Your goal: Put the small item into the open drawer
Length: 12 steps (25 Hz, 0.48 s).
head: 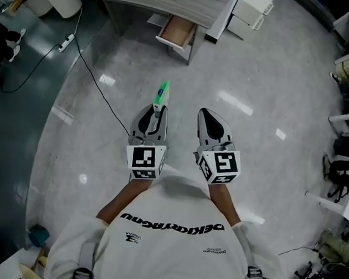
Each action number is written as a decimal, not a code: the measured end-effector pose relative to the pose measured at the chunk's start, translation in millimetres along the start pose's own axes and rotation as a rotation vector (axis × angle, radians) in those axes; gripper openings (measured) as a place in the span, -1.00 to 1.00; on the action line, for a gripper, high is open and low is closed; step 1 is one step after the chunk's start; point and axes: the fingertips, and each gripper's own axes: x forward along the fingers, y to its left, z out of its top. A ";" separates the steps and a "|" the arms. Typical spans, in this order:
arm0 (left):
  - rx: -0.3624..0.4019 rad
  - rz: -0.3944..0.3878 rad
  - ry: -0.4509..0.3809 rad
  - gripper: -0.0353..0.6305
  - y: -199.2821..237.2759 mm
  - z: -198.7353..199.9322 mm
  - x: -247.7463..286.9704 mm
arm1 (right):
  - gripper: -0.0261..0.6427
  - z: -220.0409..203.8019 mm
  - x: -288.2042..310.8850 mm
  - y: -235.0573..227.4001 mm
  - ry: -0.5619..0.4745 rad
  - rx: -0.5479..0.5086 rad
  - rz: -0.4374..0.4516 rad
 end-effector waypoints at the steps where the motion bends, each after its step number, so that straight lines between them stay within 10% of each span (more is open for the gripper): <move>1: 0.001 -0.007 -0.001 -0.59 3.7 6.5 16.5 | -0.83 5.9 12.1 -9.0 0.002 0.000 -0.010; 12: 0.036 -0.094 0.009 -0.59 90.0 57.8 164.6 | -0.83 63.7 176.8 -49.1 -0.010 0.015 -0.063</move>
